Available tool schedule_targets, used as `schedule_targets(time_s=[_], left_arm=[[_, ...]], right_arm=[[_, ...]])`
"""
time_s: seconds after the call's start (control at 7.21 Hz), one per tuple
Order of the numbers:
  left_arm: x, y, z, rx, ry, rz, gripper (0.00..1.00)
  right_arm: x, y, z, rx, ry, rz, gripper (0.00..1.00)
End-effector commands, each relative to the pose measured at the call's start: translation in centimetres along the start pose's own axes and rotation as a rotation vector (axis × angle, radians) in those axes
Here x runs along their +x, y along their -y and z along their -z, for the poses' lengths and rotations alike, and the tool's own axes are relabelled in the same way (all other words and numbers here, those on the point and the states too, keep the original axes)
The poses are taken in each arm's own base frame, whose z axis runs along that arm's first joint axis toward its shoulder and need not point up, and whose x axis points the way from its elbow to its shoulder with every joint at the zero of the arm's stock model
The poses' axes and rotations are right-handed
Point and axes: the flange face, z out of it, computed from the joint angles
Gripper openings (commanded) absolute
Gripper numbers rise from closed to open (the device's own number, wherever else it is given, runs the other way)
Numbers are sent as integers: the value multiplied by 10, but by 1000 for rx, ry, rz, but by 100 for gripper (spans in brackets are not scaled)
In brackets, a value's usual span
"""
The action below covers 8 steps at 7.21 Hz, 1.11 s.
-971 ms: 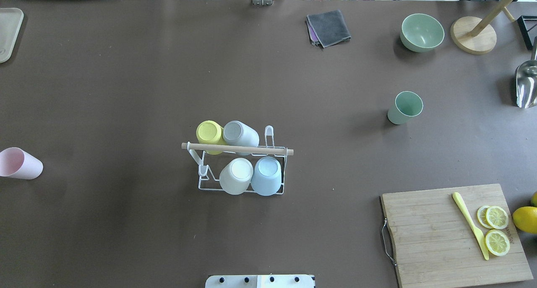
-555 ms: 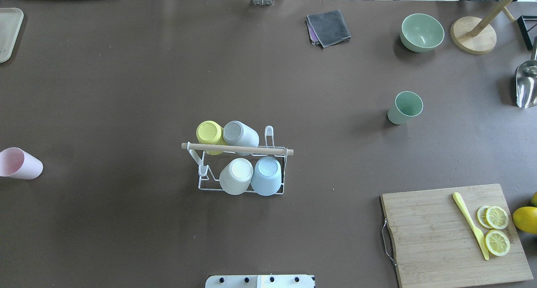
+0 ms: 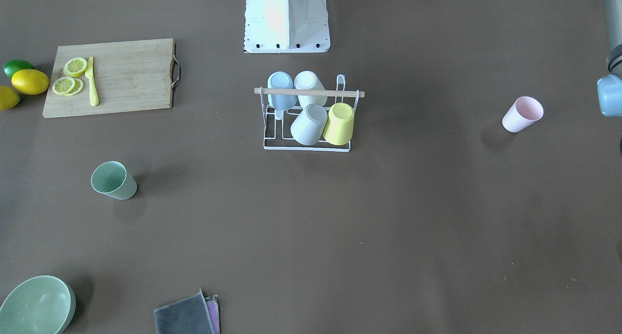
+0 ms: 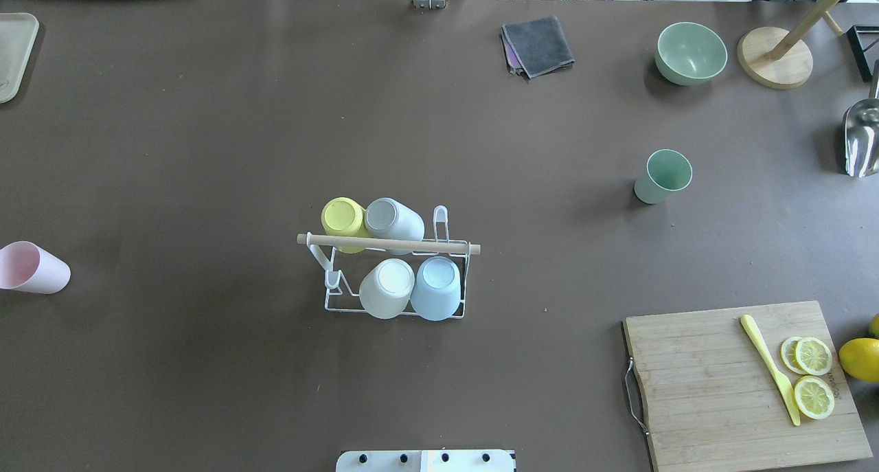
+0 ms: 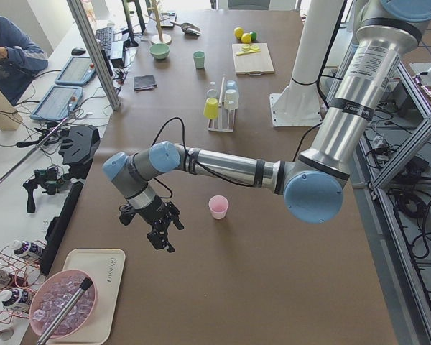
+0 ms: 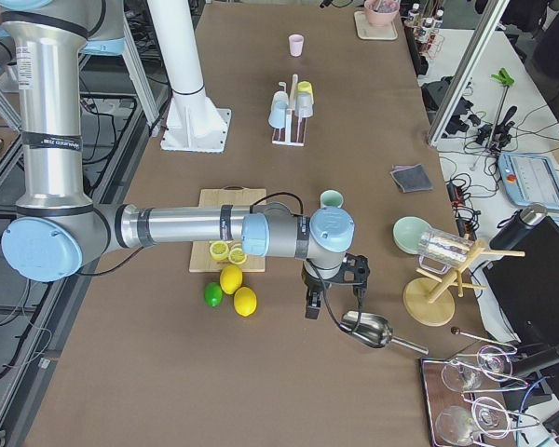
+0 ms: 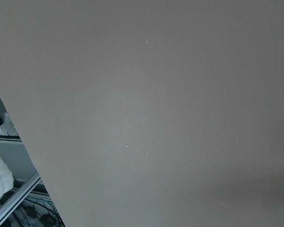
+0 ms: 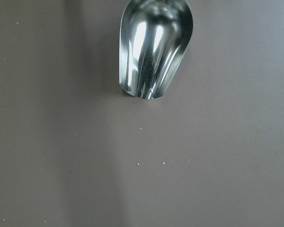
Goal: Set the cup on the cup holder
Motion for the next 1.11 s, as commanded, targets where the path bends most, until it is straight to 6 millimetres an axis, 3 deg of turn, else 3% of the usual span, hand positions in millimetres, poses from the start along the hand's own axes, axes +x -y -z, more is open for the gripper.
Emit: schedule_targets(time_s=[0.0, 0.14, 0.28, 0.42, 0.56, 0.69, 0.97], left_arm=[[79, 17, 6, -161, 35, -54, 98], [81, 16, 14, -148, 37, -58, 97], [83, 20, 3, -184, 55, -134, 97], [94, 24, 5, -193, 91, -219, 97], [93, 25, 6, -192, 81, -295, 97], [101, 24, 26, -207, 72, -362, 97], [106, 41, 42, -289, 133, -409, 97]], right_arm=[[-54, 28, 11, 29, -20, 20, 100], [-106, 51, 17, 44, -11, 62, 100], [-151, 65, 23, 58, 4, 81, 100], [-177, 62, 13, 45, -2, 126, 100], [-208, 66, 0, 31, 2, 180, 100], [-243, 80, -9, 47, 8, 243, 100], [-343, 85, -18, 35, 47, 328, 100]])
